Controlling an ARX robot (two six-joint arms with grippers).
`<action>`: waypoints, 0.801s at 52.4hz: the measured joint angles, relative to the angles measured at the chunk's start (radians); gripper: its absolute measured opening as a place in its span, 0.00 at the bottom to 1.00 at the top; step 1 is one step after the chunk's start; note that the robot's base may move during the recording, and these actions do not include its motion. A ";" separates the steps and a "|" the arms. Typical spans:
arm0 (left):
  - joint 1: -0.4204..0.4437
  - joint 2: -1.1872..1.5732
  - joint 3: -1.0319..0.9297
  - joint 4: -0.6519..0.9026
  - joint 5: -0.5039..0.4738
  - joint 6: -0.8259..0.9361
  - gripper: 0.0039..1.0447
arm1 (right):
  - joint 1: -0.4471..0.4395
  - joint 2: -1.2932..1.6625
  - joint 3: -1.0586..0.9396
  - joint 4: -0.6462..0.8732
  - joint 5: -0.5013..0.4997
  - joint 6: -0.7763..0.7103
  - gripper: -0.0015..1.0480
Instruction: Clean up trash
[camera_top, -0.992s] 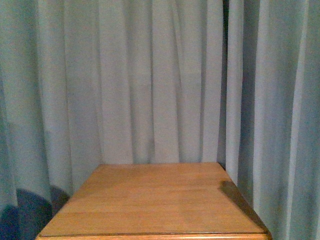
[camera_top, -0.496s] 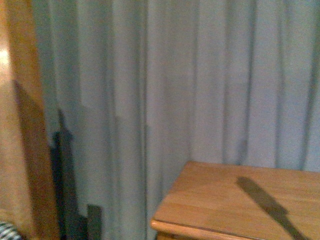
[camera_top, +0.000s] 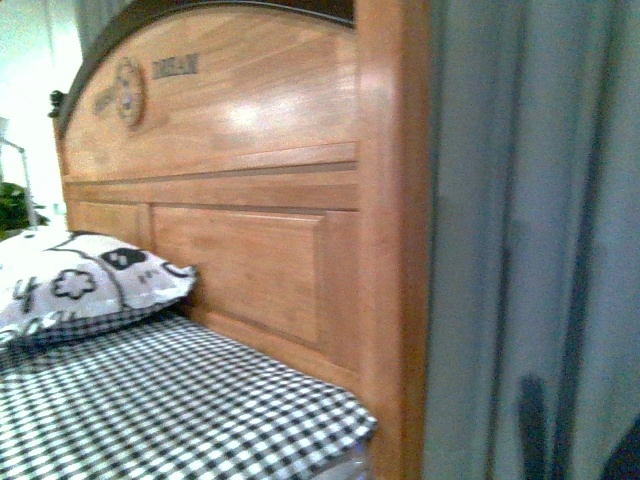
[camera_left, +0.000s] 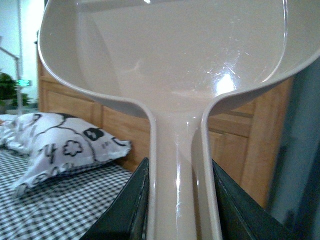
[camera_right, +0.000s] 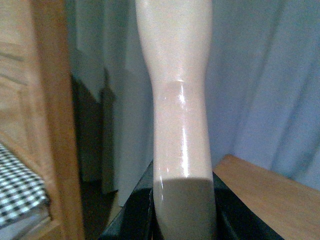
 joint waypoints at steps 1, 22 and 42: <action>0.000 0.000 0.000 0.000 0.000 0.000 0.27 | 0.000 0.000 0.000 0.000 0.000 0.000 0.19; 0.000 0.000 -0.001 0.000 0.002 0.000 0.27 | -0.001 0.000 0.000 0.000 0.003 0.000 0.19; 0.002 -0.006 -0.001 -0.001 -0.016 -0.003 0.27 | 0.003 0.009 -0.002 0.000 -0.010 0.000 0.19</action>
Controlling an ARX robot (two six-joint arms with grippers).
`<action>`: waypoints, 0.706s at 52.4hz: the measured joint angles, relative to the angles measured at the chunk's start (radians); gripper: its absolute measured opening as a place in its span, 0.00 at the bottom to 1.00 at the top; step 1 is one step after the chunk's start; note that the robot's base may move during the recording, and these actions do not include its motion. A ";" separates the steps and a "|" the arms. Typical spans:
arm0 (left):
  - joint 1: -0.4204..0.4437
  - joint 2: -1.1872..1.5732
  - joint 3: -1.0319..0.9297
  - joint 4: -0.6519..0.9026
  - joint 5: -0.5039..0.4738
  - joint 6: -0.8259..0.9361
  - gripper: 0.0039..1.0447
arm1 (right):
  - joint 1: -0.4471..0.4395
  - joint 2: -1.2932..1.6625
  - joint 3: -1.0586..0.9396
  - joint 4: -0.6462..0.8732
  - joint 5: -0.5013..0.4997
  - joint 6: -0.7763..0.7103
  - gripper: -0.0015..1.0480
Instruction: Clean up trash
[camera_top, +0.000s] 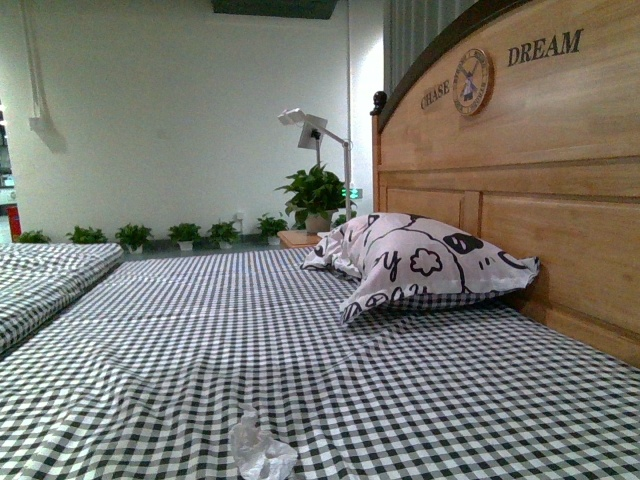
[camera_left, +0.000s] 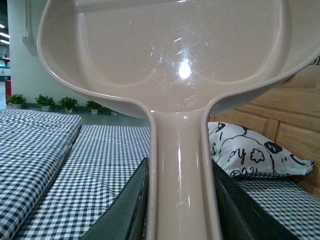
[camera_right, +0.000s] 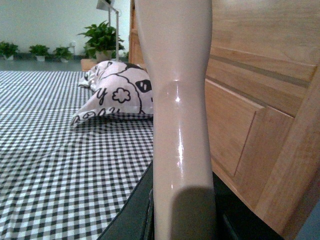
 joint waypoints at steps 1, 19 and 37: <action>0.000 0.000 0.000 0.000 0.000 0.000 0.27 | 0.000 -0.001 0.000 0.000 0.003 0.000 0.19; 0.080 0.166 0.243 -0.768 0.016 0.020 0.27 | -0.003 -0.013 0.000 0.000 0.010 0.000 0.19; 0.252 0.512 0.337 -0.813 0.304 0.501 0.27 | -0.003 -0.013 0.000 0.000 0.010 0.000 0.19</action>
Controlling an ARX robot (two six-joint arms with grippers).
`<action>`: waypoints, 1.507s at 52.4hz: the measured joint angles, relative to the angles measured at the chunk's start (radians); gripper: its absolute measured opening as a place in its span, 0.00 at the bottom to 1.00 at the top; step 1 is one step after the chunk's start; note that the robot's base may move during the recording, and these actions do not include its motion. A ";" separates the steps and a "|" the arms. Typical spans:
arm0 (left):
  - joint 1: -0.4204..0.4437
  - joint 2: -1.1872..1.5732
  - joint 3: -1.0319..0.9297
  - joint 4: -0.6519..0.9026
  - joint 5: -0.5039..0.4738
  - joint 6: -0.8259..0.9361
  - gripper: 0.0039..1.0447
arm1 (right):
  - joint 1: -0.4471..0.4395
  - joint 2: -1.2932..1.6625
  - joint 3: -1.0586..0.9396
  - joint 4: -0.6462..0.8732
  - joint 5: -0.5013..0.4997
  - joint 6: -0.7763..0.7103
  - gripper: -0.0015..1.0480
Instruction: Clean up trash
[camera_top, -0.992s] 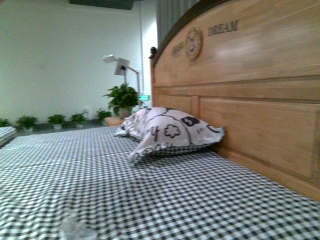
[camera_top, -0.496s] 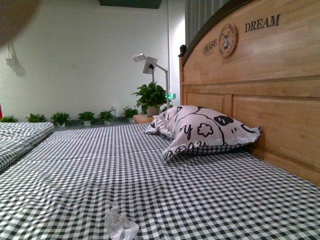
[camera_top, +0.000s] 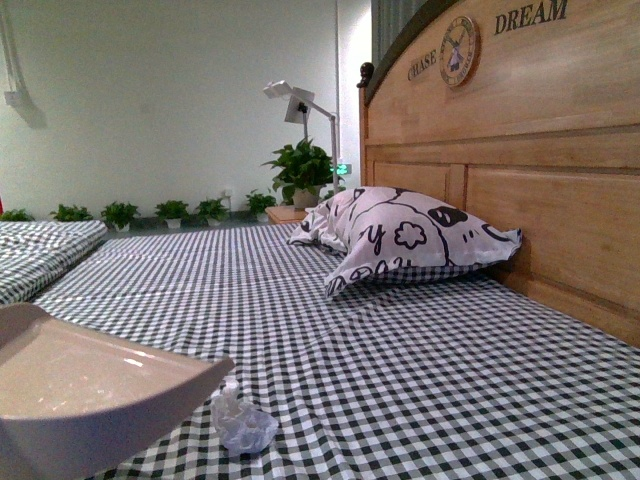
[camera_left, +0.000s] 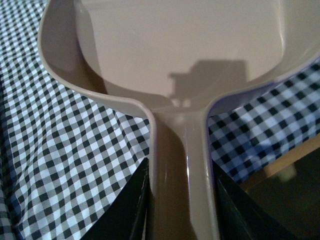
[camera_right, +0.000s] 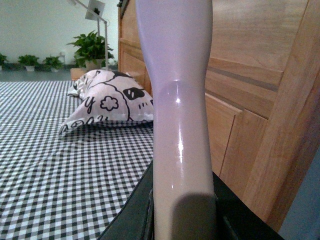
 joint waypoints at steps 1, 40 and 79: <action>0.003 0.008 0.002 -0.003 0.003 0.013 0.27 | 0.000 0.000 0.000 0.000 0.000 0.000 0.19; 0.072 0.177 -0.002 0.048 0.181 0.311 0.27 | 0.000 0.000 0.000 0.000 0.000 0.000 0.19; 0.055 0.271 -0.039 0.106 0.202 0.338 0.27 | 0.000 0.000 0.000 0.000 0.000 0.000 0.19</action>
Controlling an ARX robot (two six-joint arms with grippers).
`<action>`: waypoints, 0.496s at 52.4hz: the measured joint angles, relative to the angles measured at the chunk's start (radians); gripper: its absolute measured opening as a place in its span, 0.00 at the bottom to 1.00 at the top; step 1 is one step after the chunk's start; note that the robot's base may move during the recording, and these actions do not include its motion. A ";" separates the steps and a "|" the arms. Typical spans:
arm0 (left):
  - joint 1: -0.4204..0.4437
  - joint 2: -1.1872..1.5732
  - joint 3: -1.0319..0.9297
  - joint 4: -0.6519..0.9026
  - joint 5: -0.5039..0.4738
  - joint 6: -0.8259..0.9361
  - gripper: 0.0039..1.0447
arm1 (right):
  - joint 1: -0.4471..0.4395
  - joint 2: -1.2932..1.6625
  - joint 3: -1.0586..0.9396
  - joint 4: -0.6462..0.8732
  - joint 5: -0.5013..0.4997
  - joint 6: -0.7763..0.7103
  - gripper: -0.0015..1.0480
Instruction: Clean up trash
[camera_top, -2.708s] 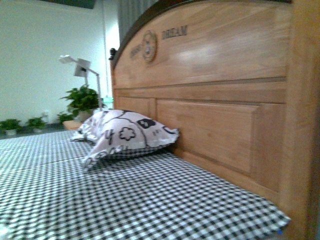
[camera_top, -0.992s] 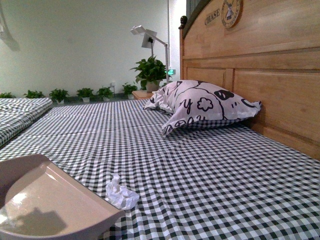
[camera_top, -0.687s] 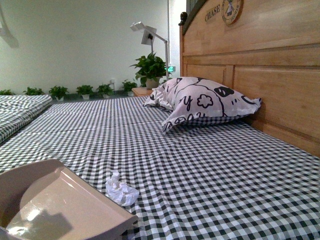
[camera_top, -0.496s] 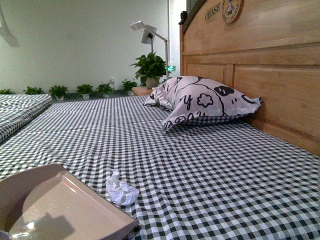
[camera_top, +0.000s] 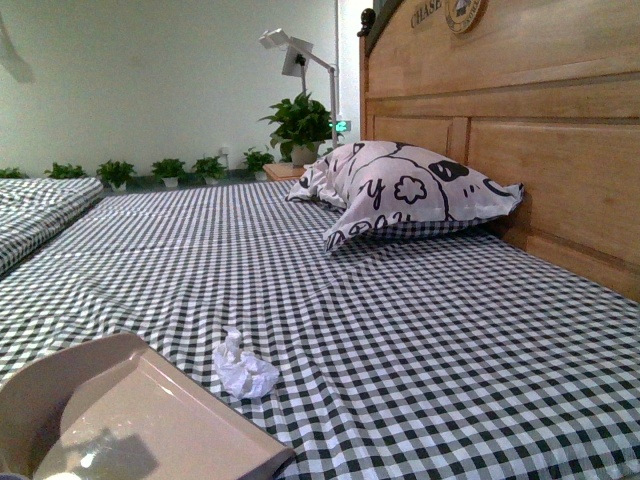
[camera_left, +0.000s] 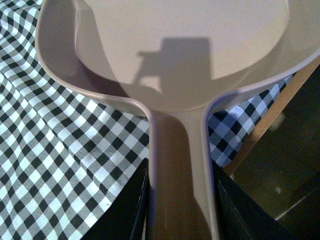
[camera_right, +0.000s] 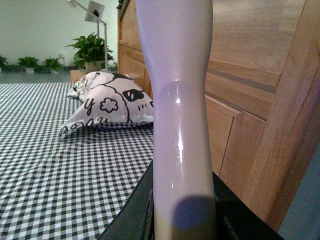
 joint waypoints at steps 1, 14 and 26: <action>0.000 0.000 0.000 0.000 0.001 0.000 0.27 | 0.000 0.000 0.000 0.000 0.000 0.000 0.19; 0.000 0.004 -0.006 -0.035 0.018 0.000 0.27 | 0.000 0.000 0.000 0.000 0.000 0.000 0.19; 0.000 0.006 -0.006 -0.039 0.021 0.001 0.27 | 0.000 0.000 0.000 0.000 0.000 0.000 0.19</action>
